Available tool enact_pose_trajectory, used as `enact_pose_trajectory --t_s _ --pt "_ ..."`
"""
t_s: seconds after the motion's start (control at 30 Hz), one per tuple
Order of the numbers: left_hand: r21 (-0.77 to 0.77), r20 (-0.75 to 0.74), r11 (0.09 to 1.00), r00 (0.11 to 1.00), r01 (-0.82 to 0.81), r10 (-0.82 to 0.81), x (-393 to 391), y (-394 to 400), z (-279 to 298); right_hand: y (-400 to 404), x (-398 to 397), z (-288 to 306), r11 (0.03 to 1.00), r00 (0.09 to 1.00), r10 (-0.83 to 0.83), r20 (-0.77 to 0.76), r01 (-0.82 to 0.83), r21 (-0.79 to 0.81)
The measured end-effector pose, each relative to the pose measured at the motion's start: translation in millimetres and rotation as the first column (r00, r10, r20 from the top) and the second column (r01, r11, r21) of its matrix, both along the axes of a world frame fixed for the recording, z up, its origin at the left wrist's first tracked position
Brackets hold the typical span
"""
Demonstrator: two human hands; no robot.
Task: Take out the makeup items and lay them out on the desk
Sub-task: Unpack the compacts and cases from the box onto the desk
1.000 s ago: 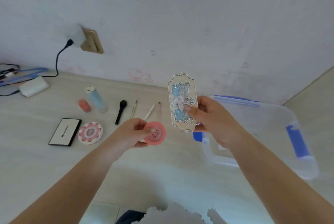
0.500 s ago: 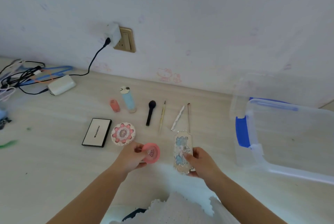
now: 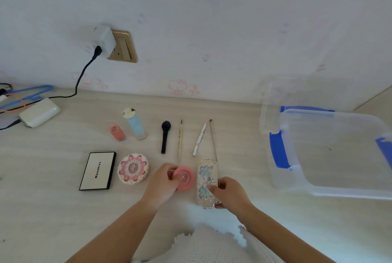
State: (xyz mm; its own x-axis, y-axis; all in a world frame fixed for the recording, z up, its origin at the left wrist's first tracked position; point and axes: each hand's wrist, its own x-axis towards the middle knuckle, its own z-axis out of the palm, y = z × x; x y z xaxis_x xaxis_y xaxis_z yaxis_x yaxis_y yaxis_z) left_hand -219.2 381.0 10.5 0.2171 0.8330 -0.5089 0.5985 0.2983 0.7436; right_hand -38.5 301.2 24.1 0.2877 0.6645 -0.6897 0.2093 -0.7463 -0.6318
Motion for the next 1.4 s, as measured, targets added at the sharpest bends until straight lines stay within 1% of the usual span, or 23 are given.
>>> enact_pose_trajectory --t_s 0.1,0.2,0.27,0.33,0.43,0.53,0.6,0.67,0.9,0.93,1.0,1.03,1.07,1.13,1.17,1.2,1.27,1.3,1.4 --pt "0.09 -0.032 0.988 0.992 0.123 -0.12 1.4 1.0 2.0 10.0 2.5 2.2 0.995 0.993 0.095 0.075 -0.093 -0.034" --pt "0.15 -0.088 0.963 0.974 0.222 -0.211 1.4 1.6 -5.3 19.7 7.3 3.4 0.958 0.931 0.286 0.225 -0.269 -0.103" --pt "0.176 -0.126 0.958 0.97 0.226 -0.206 1.1 -0.5 -7.2 25.7 10.9 2.3 0.91 0.854 0.414 0.316 -0.382 -0.161" --pt "0.213 -0.164 0.956 0.972 0.2 -0.167 1.4 -3.0 -7.0 30.2 13.7 -0.4 0.862 0.779 0.507 0.368 -0.46 -0.213" --pt "0.283 -0.258 0.932 0.954 0.227 -0.153 1.6 -3.1 -6.5 35.9 16.1 -4.9 0.802 0.687 0.596 0.415 -0.531 -0.273" --pt "0.256 -0.288 0.942 0.947 0.218 -0.141 -1.1 -2.5 -4.6 41.4 18.8 -7.7 0.742 0.596 0.667 0.447 -0.588 -0.322" --pt "0.264 -0.289 0.941 0.948 0.213 -0.134 -2.3 -2.3 -5.2 43.2 19.6 -9.2 0.721 0.574 0.688 0.444 -0.606 -0.336" --pt "0.261 -0.295 0.941 0.946 0.217 -0.137 -2.4 -2.5 -4.2 43.5 20.2 -9.5 0.715 0.572 0.695 0.436 -0.612 -0.336" --pt "0.236 -0.347 0.935 0.921 0.266 -0.175 -1.6 -3.8 3.9 40.0 22.9 -2.8 0.74 0.608 0.669 0.427 -0.597 -0.309" --pt "0.24 -0.336 0.937 0.927 0.255 -0.166 -1.7 -3.2 7.4 39.0 23.5 1.3 0.741 0.604 0.668 0.435 -0.593 -0.314" --pt "0.293 -0.258 0.93 0.955 0.222 -0.147 0.5 -2.5 17.4 34.6 28.0 12.3 0.763 0.615 0.64 0.461 -0.58 -0.285" --pt "0.326 -0.218 0.92 0.964 0.218 -0.151 4.3 -2.4 24.1 31.2 31.9 18.8 0.791 0.652 0.602 0.461 -0.565 -0.235" --pt "0.352 -0.172 0.912 0.972 0.21 -0.157 9.6 -1.5 32.5 27.9 36.1 26.7 0.83 0.717 0.545 0.436 -0.534 -0.159" --pt "0.36 -0.051 0.92 0.987 0.157 -0.149 23.4 2.6 52.8 22.4 42.4 46.8 0.911 0.876 0.377 0.3 -0.409 0.048" --pt "0.356 0.019 0.926 0.99 0.125 -0.141 34.3 5.3 63.6 19.2 47.3 59.3 0.936 0.934 0.286 0.215 -0.32 0.144" --pt "0.351 0.089 0.931 0.986 0.098 -0.138 44.4 8.3 74.1 17.0 51.7 71.5 0.946 0.968 0.21 0.14 -0.237 0.22" --pt "0.333 0.202 0.939 0.967 0.083 -0.157 66.6 13.8 92.2 12.5 65.0 94.0 0.94 0.993 0.099 0.056 -0.112 0.322" --pt "0.331 0.232 0.939 0.957 0.091 -0.175 76.2 16.1 99.5 10.3 72.2 102.3 0.933 0.998 0.06 0.032 -0.067 0.353" --pt "0.357 0.234 0.92 0.938 0.161 -0.255 109.0 18.9 116.6 -0.5 99.2 120.5 0.909 0.999 -0.032 0.008 0.026 0.415"
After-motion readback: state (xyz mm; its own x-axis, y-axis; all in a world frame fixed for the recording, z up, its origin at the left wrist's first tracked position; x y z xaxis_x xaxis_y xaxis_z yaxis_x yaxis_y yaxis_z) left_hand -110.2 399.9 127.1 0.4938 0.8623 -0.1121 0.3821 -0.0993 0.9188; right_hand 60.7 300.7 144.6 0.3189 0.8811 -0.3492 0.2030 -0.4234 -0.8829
